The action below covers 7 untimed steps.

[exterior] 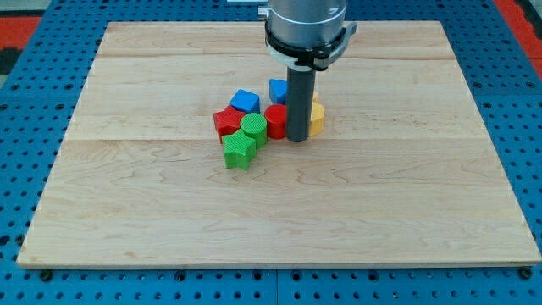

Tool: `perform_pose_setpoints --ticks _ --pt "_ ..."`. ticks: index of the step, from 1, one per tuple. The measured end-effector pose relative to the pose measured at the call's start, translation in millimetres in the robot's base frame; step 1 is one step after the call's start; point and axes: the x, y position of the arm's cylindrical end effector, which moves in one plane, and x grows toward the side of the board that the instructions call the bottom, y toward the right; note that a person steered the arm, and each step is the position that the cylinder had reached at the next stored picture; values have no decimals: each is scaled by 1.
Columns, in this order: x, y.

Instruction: Move the green star below the yellow hexagon

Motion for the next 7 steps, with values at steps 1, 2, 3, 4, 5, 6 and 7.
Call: perform_pose_setpoints --ticks 1,2,3,4,5,6,7 --pt "-11 -6" --pt "-22 -8" --pt "-7 -7" --pt "25 2" --pt "65 -38" --pt "89 -114" --pt "98 -183"
